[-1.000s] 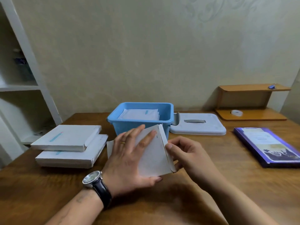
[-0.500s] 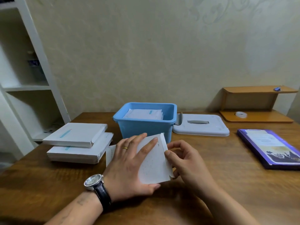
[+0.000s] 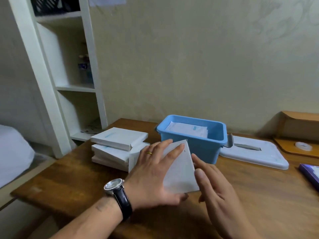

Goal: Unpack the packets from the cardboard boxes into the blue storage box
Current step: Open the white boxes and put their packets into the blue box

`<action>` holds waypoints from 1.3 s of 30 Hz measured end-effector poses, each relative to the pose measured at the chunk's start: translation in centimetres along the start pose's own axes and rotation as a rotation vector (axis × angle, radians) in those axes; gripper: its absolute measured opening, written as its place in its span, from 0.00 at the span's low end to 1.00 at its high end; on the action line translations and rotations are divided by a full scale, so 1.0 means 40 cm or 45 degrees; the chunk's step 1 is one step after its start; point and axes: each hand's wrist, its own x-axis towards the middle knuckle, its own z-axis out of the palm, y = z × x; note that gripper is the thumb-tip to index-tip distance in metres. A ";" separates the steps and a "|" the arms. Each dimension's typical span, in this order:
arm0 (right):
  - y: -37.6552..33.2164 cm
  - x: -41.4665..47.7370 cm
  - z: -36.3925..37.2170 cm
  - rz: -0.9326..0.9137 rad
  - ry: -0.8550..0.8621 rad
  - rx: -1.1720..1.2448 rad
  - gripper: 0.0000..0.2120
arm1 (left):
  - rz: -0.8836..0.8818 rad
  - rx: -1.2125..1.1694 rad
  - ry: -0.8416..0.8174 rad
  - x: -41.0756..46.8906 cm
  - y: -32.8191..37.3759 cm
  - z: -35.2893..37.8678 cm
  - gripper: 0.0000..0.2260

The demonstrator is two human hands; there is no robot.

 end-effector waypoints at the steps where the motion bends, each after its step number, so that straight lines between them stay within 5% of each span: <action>1: -0.004 0.011 0.005 0.040 0.028 0.090 0.26 | -0.010 0.006 -0.019 0.002 -0.023 -0.037 0.53; 7: 0.058 0.070 0.060 0.192 0.015 -0.015 0.24 | -0.175 -0.003 -0.125 0.073 -0.214 -0.228 0.48; 17: 0.126 0.083 0.077 0.168 -0.144 -0.239 0.17 | -0.506 0.071 -0.399 0.141 -0.464 -0.188 0.43; 20: 0.127 0.085 0.074 0.155 -0.155 -0.269 0.16 | -0.408 0.171 -0.581 0.133 -0.454 -0.124 0.41; 28: 0.101 0.102 0.074 0.152 -0.186 -0.267 0.17 | -0.251 0.387 -0.496 0.131 -0.393 -0.142 0.44; 39: 0.108 0.080 0.056 0.150 -0.109 -0.171 0.12 | -0.238 0.286 -0.418 0.099 -0.375 -0.114 0.51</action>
